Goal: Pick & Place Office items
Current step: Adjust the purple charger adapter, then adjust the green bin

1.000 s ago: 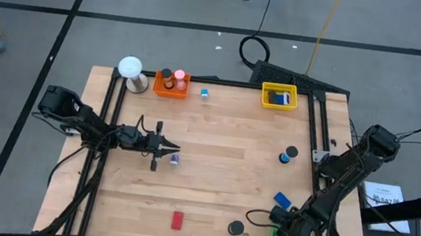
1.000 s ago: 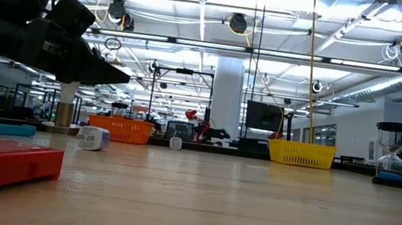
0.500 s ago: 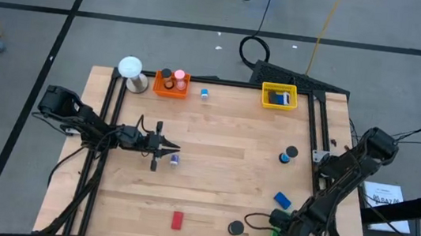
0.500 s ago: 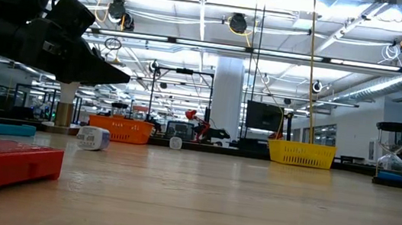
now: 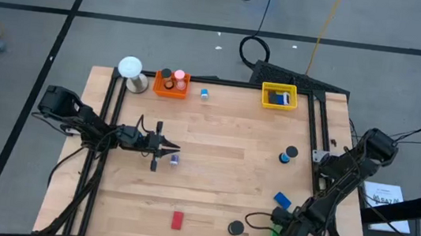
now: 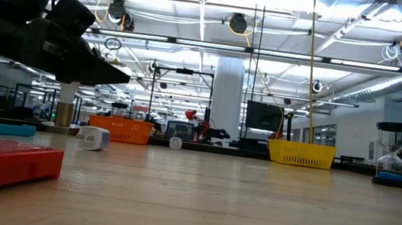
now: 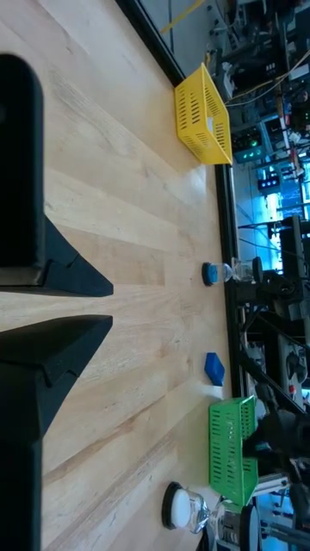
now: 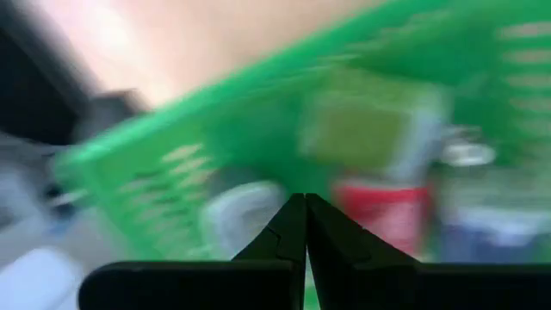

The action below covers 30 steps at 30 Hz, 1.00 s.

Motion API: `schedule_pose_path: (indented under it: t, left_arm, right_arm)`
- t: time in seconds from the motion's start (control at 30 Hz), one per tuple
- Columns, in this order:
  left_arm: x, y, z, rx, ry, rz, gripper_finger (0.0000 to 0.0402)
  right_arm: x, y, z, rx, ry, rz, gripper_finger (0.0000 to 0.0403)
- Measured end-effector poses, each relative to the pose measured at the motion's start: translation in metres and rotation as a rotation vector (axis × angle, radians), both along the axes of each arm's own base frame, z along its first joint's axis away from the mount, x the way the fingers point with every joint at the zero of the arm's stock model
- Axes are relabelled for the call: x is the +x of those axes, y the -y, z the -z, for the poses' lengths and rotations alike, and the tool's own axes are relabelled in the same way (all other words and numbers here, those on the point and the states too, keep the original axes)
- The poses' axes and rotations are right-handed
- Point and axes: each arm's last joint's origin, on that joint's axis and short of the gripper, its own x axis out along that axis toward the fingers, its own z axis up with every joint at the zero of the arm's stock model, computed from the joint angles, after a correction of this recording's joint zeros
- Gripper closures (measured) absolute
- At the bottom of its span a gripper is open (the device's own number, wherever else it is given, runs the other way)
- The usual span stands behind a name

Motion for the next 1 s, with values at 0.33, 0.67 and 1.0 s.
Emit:
schedule_pose_path:
  t: [0.33, 0.67, 1.0]
  left_arm:
    - [0.0, 0.0, 0.0, 0.0, 0.0, 0.0, 0.0357]
    - [0.0, 0.0, 0.0, -0.002, 0.0, 0.0, 0.0357]
    - [0.0, 0.0, 0.0, -0.001, 0.0, 0.0, 0.0357]
  right_arm:
    - [-0.005, 0.009, -0.014, -0.024, 0.041, 0.041, 0.0399]
    - [-0.001, 0.006, -0.023, 0.032, 0.145, 0.02, 0.0399]
    - [0.023, 0.024, -0.024, -0.216, 0.472, -0.151, 0.0399]
